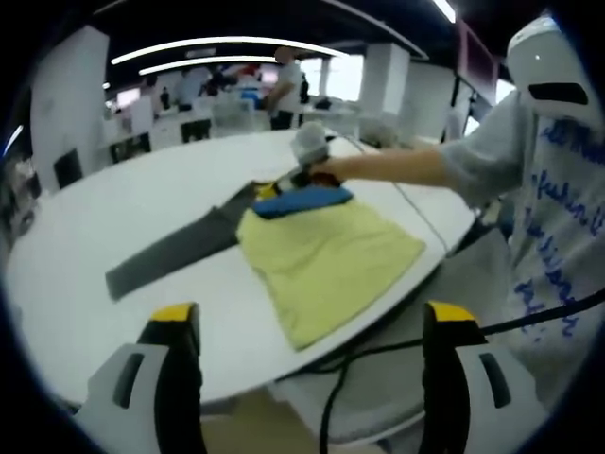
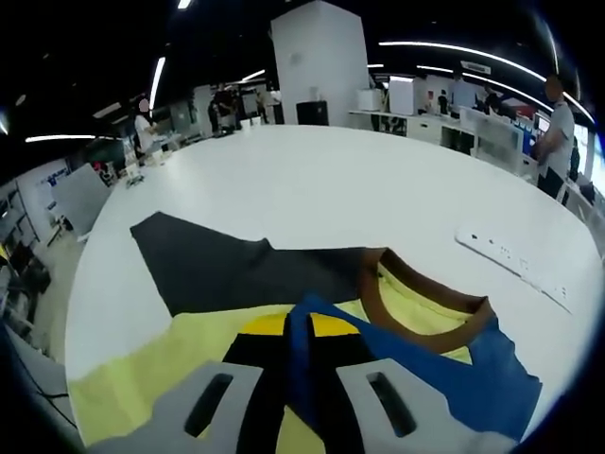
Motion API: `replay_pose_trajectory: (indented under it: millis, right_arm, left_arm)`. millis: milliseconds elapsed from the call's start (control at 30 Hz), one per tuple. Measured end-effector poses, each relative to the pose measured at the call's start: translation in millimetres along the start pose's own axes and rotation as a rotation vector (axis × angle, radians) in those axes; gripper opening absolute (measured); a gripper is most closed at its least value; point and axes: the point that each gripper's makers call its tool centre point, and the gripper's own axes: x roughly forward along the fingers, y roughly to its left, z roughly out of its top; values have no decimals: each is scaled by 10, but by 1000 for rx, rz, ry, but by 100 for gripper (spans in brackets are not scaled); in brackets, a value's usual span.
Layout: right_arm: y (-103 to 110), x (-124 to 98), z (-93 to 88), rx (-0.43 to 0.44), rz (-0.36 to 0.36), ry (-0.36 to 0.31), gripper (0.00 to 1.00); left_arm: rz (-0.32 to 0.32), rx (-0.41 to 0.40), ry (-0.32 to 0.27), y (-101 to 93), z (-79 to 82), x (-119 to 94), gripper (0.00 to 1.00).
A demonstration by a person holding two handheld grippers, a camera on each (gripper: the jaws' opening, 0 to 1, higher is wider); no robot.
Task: Fold the garment on the visible template until the final outline fits inside the template.
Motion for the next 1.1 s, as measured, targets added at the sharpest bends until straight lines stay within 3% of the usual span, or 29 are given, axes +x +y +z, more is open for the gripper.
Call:
replay_pose_trajectory:
  millis: [567, 1100]
  right_arm:
    - [72, -152, 99, -7, 3, -46, 19]
    - [86, -293, 185, -12, 21, -77, 41]
  left_arm:
    - [2, 12, -10, -45, 28, -12, 94]
    - [6, 30, -22, -70, 71, -36, 94]
